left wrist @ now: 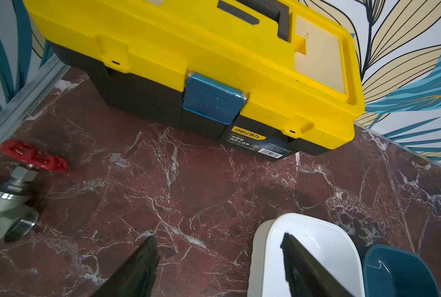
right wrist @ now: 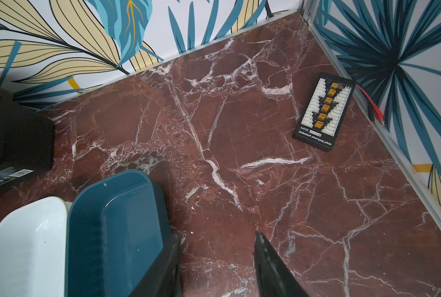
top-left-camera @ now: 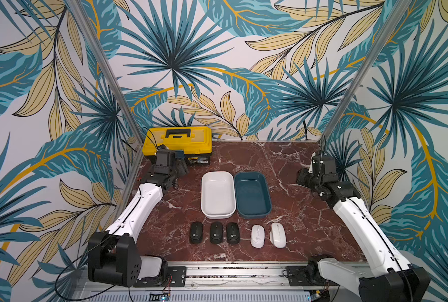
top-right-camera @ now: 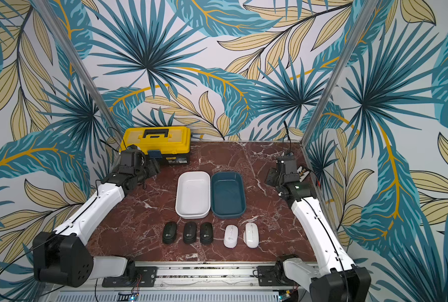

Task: Place the mice by color into the storage box
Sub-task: Pick up the mouse from the center of the board.

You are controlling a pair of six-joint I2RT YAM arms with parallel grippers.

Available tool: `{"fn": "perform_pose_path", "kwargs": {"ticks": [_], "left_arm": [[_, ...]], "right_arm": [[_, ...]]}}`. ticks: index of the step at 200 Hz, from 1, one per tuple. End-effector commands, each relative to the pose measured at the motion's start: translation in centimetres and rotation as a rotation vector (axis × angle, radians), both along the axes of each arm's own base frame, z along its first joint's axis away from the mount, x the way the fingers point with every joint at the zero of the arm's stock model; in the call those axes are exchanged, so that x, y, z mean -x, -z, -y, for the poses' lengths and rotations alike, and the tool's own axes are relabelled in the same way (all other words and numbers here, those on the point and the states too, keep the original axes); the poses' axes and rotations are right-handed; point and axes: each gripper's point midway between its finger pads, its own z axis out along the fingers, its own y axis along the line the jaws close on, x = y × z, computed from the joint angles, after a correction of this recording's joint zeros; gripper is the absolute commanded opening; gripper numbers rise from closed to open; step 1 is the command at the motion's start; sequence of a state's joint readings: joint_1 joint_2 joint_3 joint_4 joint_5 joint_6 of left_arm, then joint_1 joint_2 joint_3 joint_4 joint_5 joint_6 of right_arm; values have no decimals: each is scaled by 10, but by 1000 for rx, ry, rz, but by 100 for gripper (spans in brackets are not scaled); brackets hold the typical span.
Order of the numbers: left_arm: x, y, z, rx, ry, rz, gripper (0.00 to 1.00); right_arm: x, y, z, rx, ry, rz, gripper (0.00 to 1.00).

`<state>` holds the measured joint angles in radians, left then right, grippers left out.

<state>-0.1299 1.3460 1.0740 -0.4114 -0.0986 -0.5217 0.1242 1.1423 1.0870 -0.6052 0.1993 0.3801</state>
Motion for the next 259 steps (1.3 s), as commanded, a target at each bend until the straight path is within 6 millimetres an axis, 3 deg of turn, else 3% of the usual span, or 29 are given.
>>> {"fn": "perform_pose_path", "kwargs": {"ticks": [1, 35, 71, 114, 186, 215, 233, 259], "left_arm": [[3, -3, 1, -30, -5, 2, 78], [8, 0, -1, -67, -21, -12, 79], [7, -1, 1, -60, -17, -7, 80], [6, 1, 8, -20, -9, -10, 80], [12, -5, 15, -19, 9, -12, 81], [17, -6, 13, -21, 5, -5, 81], [16, -7, 14, -17, 9, -3, 81], [15, -7, 17, 4, 13, 0, 81]], "right_arm": [[0, 0, 0, 37, 1, -1, 51], [0, 7, -6, 45, -16, 4, 51], [16, 14, -1, 97, 29, -47, 50], [51, 36, -4, 91, 75, -147, 50], [111, 117, -47, 144, 21, -441, 48], [130, 122, -53, 155, -6, -487, 49], [141, 122, -54, 147, -20, -511, 59], [156, 131, -57, 104, -32, -553, 62]]}}
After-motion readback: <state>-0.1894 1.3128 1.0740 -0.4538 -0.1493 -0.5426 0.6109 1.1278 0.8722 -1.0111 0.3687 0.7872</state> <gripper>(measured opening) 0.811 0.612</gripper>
